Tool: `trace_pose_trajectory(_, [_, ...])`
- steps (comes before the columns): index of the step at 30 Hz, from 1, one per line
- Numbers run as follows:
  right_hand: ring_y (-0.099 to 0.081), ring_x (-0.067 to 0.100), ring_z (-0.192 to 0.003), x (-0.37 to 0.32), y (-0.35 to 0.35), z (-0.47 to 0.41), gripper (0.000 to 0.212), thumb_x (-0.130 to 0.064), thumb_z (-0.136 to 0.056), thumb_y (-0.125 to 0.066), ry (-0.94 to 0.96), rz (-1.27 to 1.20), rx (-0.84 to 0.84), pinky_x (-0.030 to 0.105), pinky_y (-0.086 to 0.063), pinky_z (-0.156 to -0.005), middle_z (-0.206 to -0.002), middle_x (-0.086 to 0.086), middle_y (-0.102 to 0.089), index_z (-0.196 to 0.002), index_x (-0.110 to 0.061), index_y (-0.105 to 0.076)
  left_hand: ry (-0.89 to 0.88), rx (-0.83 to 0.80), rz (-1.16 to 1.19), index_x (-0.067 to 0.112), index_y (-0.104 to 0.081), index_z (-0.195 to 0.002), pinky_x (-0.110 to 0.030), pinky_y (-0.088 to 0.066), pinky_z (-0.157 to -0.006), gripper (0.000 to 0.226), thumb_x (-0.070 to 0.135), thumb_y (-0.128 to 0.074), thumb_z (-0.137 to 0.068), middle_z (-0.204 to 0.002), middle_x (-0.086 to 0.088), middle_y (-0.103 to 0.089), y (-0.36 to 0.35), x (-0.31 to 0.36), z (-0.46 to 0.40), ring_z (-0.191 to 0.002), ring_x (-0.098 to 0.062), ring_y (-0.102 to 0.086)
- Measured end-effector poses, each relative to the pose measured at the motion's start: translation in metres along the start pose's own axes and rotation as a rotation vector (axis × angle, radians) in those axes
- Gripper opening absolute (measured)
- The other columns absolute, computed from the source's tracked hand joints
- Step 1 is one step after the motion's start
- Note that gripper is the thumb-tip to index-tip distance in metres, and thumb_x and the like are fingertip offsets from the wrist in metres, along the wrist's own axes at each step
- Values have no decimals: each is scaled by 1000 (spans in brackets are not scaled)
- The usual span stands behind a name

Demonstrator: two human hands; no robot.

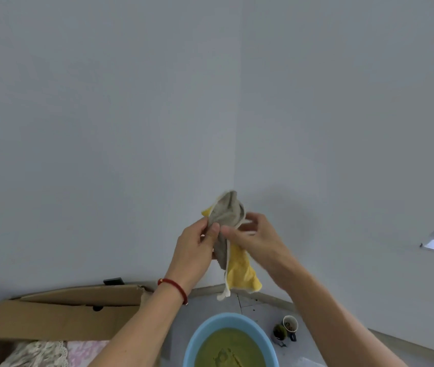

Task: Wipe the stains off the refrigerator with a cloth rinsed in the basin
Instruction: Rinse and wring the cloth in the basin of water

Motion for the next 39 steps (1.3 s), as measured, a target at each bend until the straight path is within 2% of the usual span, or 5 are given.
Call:
trace_pose_trajectory(6, [-77, 29, -97, 40, -7, -7, 16, -10, -102, -65, -33, -181, -94, 49, -62, -91, -103, 16, -79, -111, -1, -73, 87, 72, -153, 4, -69, -86, -46, -63, -66, 39, 32, -52, -106, -77, -12, -75, 12, -21, -4, -69, -29, -74])
trace_pose_trajectory(14, [-69, 27, -81, 65, 26, -12, 23, -16, -112, -42, -256, -372, 39, 38, -59, -69, -93, 14, -67, -108, -6, -62, 221, 260, 83, 0, -60, -83, -26, -35, -44, 39, 34, -60, -101, -57, -9, -52, 69, -41, -4, -45, -18, -44])
trace_pose_trajectory(19, [-69, 32, -97, 70, 46, -12, 24, -14, -110, -47, -316, -503, 23, 45, -60, -84, -112, 22, -71, -121, -2, -65, 236, 117, -187, 12, -73, -104, -42, -54, -97, 47, 56, -60, -96, -103, -6, -76, 104, -63, -6, -99, -23, -71])
trace_pose_trajectory(26, [-67, 39, -116, 79, 60, -10, 31, -10, -109, -48, -353, -526, -25, 51, -57, -98, -132, 29, -66, -133, 2, -63, 380, -204, -33, 9, -51, -115, -47, -61, -88, 40, -7, -69, -83, -119, -21, -65, 105, -64, 4, -107, -34, -69])
trace_pose_trajectory(39, [-72, 32, -93, 16, 105, -11, 38, 18, -99, -44, 190, -192, 16, 29, -59, -75, -106, 17, -77, -79, -4, -67, -234, 95, -89, 2, -58, -73, -35, -53, -71, 31, -21, -49, -91, -94, -7, -74, 106, 4, -16, -84, -19, -67])
Point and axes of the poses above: each hand's wrist, its own z-axis away from the middle knuckle, its own y-axis out of the back of the hand, x = y × z, the point moved 2 cm from there along -z, towards the middle knuckle
